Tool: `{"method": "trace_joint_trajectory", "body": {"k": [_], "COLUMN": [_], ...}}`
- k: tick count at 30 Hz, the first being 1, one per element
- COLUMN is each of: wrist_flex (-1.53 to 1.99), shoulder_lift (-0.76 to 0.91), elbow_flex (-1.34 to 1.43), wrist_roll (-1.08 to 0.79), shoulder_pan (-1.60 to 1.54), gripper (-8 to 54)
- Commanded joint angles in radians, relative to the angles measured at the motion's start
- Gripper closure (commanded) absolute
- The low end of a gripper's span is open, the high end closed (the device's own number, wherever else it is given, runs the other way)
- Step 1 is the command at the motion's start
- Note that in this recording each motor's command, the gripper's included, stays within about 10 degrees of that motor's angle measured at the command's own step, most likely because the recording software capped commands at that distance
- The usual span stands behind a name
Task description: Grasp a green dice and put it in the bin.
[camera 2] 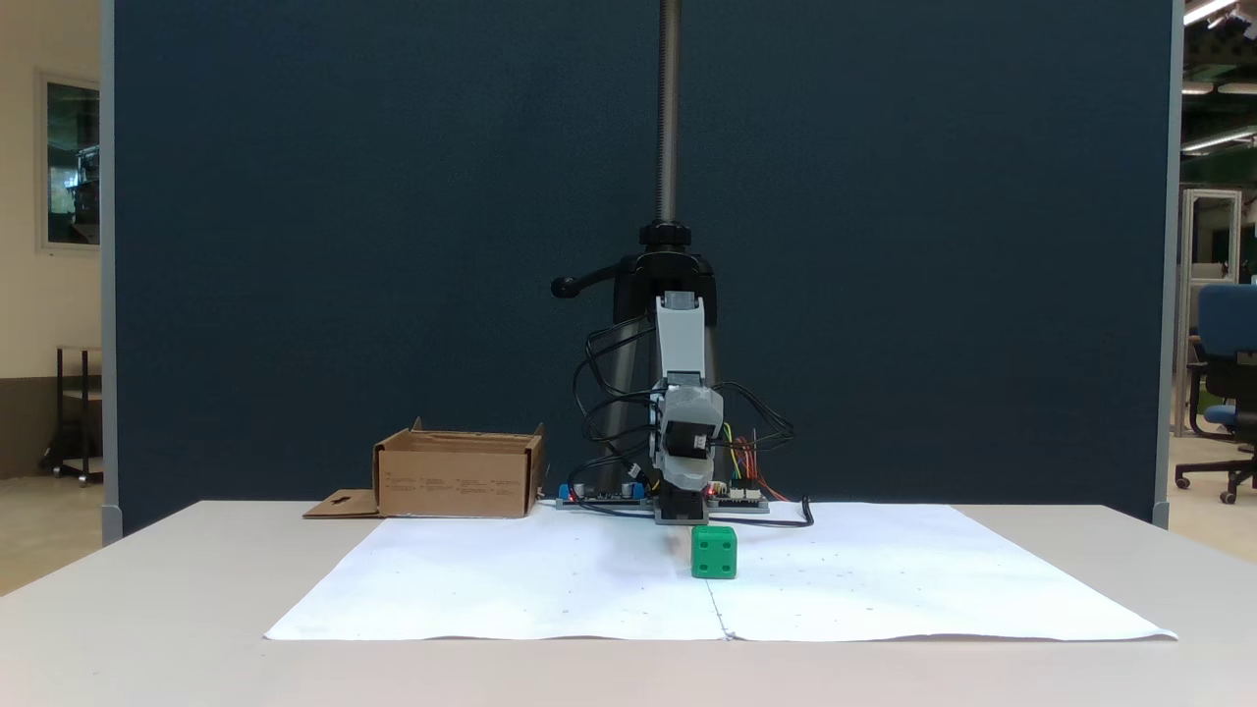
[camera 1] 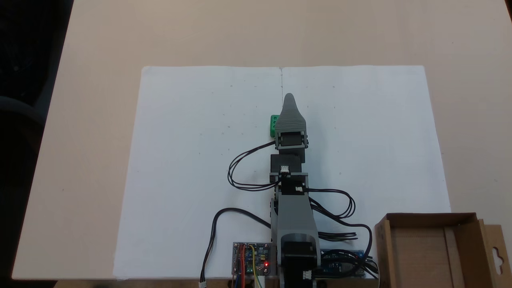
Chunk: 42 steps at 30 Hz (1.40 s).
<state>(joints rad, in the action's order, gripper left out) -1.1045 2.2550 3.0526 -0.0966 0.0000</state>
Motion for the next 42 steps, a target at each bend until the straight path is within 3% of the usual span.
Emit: {"method": "trace_joint_trajectory", "body": {"k": [1,15,20,27,31,42], "wrist_flex": [0.103,0.998,1.296,1.65,1.852,1.864], "shoulder_lift": [0.11,0.112,0.109,0.069,-0.005,-0.339], "elbow_flex": [-0.057,-0.537,-0.782,-0.861,-0.923,-1.08], "wrist_roll": [-0.04,-0.021,0.084,0.169,0.225,0.282], "shoulder_pan": [0.015,0.071,0.087,0.061,0.026,-0.025], "gripper": [4.0,2.6,1.1,2.5,2.6,2.5]}}
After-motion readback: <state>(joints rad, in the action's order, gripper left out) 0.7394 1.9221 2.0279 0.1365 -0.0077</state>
